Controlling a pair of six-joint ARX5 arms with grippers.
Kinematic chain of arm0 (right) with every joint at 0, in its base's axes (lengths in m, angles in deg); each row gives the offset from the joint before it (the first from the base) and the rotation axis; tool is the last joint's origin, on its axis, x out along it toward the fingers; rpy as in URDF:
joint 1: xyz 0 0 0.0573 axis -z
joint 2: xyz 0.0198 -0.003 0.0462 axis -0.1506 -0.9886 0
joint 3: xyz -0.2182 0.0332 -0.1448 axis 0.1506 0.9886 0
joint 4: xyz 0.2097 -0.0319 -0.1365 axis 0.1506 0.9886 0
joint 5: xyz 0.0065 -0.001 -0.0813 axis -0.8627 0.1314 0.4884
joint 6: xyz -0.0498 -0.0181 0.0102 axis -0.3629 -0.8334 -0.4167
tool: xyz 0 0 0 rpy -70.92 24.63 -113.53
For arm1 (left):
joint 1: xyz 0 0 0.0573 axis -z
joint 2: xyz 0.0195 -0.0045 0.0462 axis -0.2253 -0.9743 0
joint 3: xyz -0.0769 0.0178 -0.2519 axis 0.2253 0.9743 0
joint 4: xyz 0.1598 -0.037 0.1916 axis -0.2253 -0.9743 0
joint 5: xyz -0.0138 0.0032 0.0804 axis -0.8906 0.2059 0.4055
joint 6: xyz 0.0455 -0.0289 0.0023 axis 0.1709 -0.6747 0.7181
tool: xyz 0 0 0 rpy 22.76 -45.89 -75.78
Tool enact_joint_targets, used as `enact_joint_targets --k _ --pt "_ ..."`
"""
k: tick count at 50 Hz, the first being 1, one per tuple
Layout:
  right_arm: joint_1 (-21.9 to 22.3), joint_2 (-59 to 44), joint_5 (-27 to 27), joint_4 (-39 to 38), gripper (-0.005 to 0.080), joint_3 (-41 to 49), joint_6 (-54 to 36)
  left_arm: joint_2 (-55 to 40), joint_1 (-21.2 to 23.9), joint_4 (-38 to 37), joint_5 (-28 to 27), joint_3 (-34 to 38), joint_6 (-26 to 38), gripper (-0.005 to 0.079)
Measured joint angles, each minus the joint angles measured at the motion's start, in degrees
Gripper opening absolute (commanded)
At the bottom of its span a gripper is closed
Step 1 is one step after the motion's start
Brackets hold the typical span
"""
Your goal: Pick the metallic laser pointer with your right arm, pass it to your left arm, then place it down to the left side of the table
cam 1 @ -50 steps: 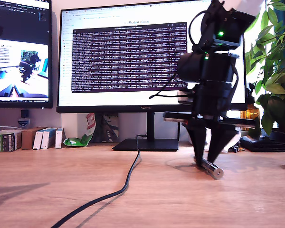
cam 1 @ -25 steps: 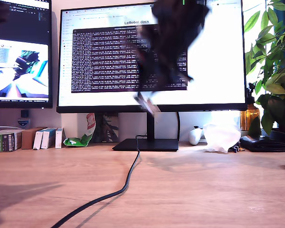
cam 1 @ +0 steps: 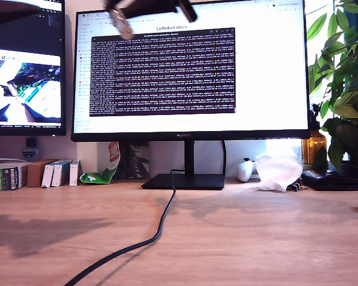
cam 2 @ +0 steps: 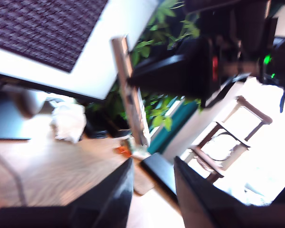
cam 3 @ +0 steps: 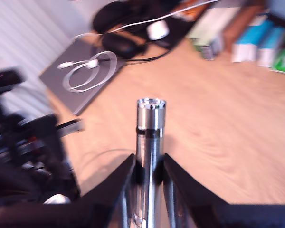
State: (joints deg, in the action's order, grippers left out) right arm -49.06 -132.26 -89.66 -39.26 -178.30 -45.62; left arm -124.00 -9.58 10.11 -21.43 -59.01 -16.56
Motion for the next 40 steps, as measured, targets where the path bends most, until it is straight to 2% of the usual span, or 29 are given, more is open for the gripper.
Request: enact_joint_targets --k 16,29,40 --pt "-2.29 0.00 -2.32 -5.57 -0.0013 0.00 0.13 -8.72 3.30 7.91 -0.66 -1.64 -2.56 0.0241" --pt "-3.21 0.00 -2.34 -6.84 -0.0013 0.00 0.39 -12.00 4.59 11.74 -0.24 -2.05 -3.67 0.0241" --pt "-4.28 0.02 -2.51 -7.54 -0.0013 -0.02 0.44 -12.61 5.27 13.75 -0.31 -5.35 -4.37 0.0242"
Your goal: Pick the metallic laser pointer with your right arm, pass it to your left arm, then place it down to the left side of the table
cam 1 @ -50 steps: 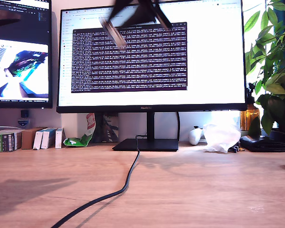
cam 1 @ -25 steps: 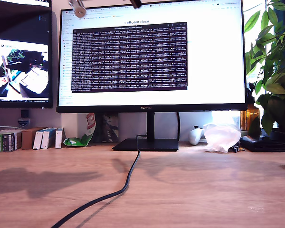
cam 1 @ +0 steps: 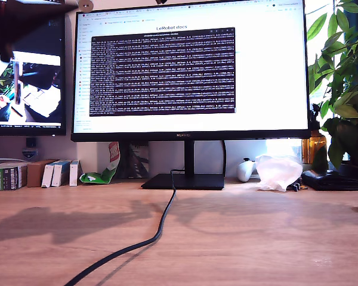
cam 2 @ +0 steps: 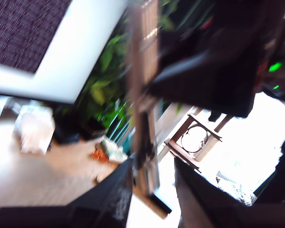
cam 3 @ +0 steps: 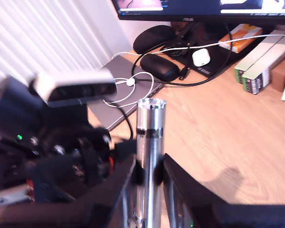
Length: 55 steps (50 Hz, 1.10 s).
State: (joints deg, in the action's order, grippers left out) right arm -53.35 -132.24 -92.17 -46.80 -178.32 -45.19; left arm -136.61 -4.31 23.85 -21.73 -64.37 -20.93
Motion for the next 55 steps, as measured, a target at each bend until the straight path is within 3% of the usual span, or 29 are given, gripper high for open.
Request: enact_joint_targets --k 20,24,31,34,39,45,55 --pt "-3.10 -0.02 -0.07 -1.92 -0.0013 -0.02 1.05 0.11 0.26 0.28 -0.15 -0.11 -0.50 0.0231" --pt "-3.08 -0.02 -0.13 -1.92 -0.0013 -0.02 1.05 0.11 0.28 0.26 -0.07 -0.11 -0.50 0.0167" --pt "-3.06 -0.09 0.00 -1.90 -0.0012 -0.02 1.07 0.13 0.31 0.52 -0.33 -0.22 -0.42 -0.0030" --pt "-3.04 -0.13 0.00 -1.99 -0.0006 -0.02 1.07 0.13 0.31 0.46 -0.31 -0.28 -0.02 -0.0019" --pt "-3.04 -0.13 0.00 -1.97 0.0099 -0.02 1.05 0.13 0.31 0.39 -0.28 -0.28 0.55 -0.0020" --pt "-3.04 -0.13 0.00 -1.95 0.0316 -0.02 0.96 0.13 0.31 0.22 -0.28 -0.28 2.08 -0.0020" --pt "-3.08 -0.13 -0.33 -0.31 0.0325 -0.02 0.52 0.11 0.26 0.15 -0.02 -0.28 4.44 -0.0020"
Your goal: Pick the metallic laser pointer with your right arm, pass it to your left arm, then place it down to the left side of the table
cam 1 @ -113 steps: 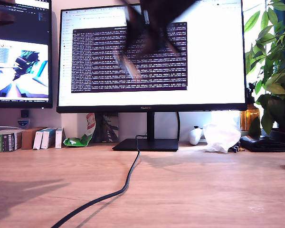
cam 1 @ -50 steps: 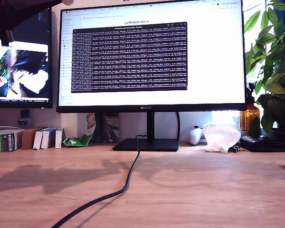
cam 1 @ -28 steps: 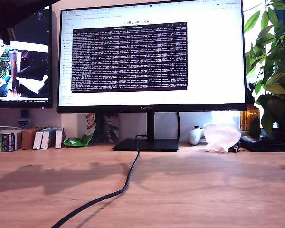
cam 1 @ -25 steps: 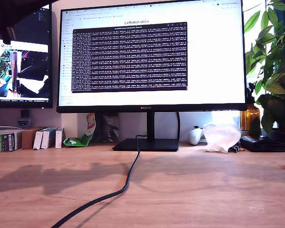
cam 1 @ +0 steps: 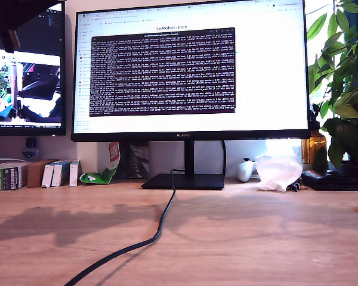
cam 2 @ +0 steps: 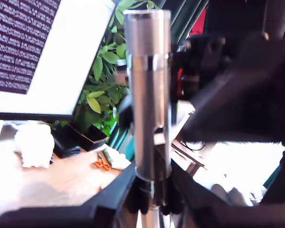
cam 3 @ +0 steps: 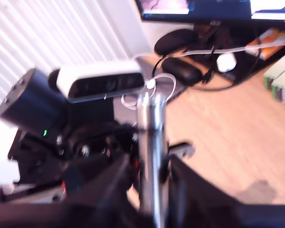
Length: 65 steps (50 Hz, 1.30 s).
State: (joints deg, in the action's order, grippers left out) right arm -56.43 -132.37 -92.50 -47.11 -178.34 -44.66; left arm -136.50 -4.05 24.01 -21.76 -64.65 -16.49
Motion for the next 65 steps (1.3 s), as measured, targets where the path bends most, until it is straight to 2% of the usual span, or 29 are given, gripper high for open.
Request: enact_joint_targets --k 5,14,17,24,28,33,47,65 --pt "0.42 0.00 0.00 0.72 0.0325 0.00 -1.03 0.00 -0.44 0.00 -0.02 0.00 0.79 -0.0020" --pt "3.93 0.00 0.07 4.66 0.0310 0.00 -1.25 -0.04 -2.05 -0.28 -0.26 0.00 2.03 -0.0020" --pt "6.05 0.00 0.13 6.75 0.0244 0.00 -2.34 -0.04 -2.73 -0.13 -0.70 0.00 3.15 -0.0020" --pt "12.37 0.00 1.44 11.87 -0.0016 0.00 -6.12 -0.04 -4.72 -0.83 -1.73 0.00 5.77 -0.0019" --pt "15.67 0.00 4.13 13.35 -0.0011 0.00 -6.82 -0.04 -5.97 -1.97 -1.99 0.00 7.32 -0.0019" --pt "19.26 0.00 9.05 14.93 -0.0011 0.00 -7.87 -0.04 -7.15 -4.22 -1.99 0.00 12.70 -0.0019" --pt "25.42 0.00 19.76 17.14 -0.0011 0.00 -11.45 -0.04 -8.37 -13.44 -0.31 -0.02 23.63 -0.0019" --pt "36.20 0.00 24.20 17.81 -0.0011 0.00 -12.85 -0.04 -8.66 -20.61 2.40 -0.02 31.69 -0.0019"
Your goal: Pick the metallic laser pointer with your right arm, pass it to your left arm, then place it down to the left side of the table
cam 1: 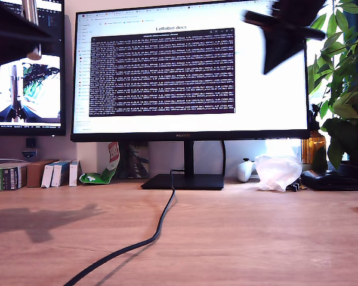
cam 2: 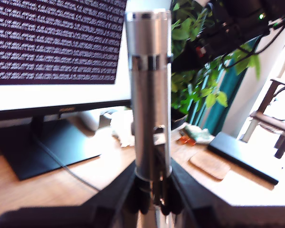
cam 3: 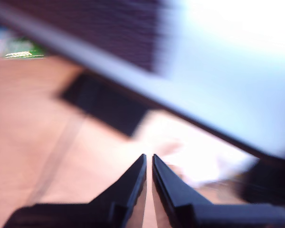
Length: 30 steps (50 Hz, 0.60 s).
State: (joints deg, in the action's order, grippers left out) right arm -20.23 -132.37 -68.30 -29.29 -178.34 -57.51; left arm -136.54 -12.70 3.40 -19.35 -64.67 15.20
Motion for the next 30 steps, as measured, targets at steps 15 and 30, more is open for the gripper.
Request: enact_joint_targets --k 15,30 --pt "7.28 0.02 0.17 1.25 -0.0012 0.02 -1.57 0.00 0.00 -3.04 1.79 0.00 2.95 -0.0019" --pt "10.21 8.00 1.27 -3.87 -0.0012 6.23 -1.64 0.00 0.00 -3.45 2.73 0.00 3.74 -0.0019"
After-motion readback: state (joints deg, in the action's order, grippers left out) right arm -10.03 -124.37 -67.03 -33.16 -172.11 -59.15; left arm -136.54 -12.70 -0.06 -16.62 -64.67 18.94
